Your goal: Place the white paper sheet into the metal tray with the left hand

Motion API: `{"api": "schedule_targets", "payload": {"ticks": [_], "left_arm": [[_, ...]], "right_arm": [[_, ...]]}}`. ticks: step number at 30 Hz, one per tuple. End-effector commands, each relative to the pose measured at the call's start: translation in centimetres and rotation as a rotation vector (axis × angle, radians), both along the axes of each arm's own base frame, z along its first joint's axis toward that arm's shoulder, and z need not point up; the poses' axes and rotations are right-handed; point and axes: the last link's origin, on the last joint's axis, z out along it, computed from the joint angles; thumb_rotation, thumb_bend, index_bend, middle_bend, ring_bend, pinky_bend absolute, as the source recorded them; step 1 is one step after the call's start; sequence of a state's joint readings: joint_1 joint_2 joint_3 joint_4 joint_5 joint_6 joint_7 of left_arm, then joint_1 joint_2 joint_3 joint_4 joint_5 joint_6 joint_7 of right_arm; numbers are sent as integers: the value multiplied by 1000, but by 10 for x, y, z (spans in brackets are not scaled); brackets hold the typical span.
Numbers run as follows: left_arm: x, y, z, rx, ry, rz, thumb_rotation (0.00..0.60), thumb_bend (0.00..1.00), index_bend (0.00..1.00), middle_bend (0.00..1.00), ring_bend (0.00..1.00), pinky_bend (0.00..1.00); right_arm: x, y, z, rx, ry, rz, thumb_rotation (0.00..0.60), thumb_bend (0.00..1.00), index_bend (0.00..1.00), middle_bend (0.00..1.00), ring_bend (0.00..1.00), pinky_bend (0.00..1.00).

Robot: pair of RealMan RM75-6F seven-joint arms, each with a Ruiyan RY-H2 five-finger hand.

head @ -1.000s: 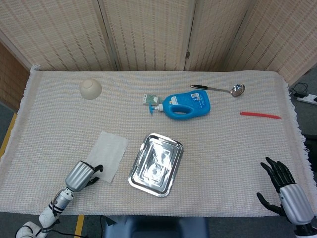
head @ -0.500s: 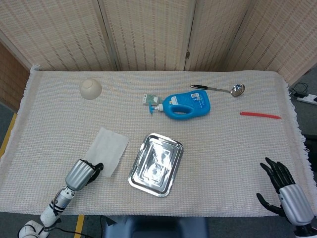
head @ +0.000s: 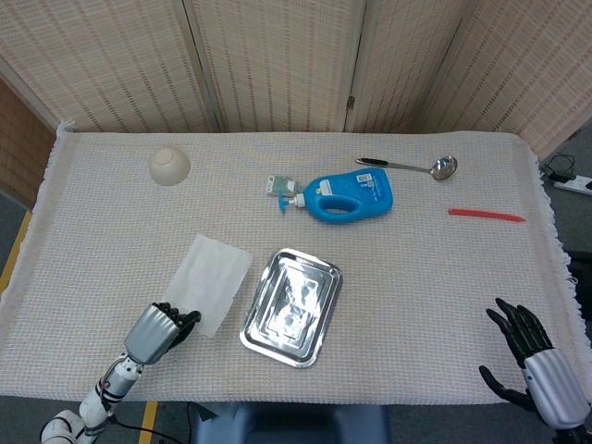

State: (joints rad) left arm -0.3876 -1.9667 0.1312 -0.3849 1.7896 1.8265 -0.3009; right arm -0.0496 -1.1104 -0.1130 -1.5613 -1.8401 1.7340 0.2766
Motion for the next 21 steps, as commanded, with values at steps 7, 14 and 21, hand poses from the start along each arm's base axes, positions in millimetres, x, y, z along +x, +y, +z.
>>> {"api": "schedule_targets", "payload": {"ticks": [7,14,21], "left_arm": [[47,-13,-43,-86,9,-109,600,622,559,1000,1000,1000],[75,-24,-68,-129,42,-129,600,622,551,1000,1000,1000],[100,-34,-79,-164,78,-129,600,622,545,1000,1000,1000]], "right_arm": [[3,9,27,-66,-78,26,600,380,0,0,0,0],[0,14,47,-128,-125,27,600,381,0,0,0,0],[0,20,56,-135,-157,36,600,381,0,0,0,0]]}}
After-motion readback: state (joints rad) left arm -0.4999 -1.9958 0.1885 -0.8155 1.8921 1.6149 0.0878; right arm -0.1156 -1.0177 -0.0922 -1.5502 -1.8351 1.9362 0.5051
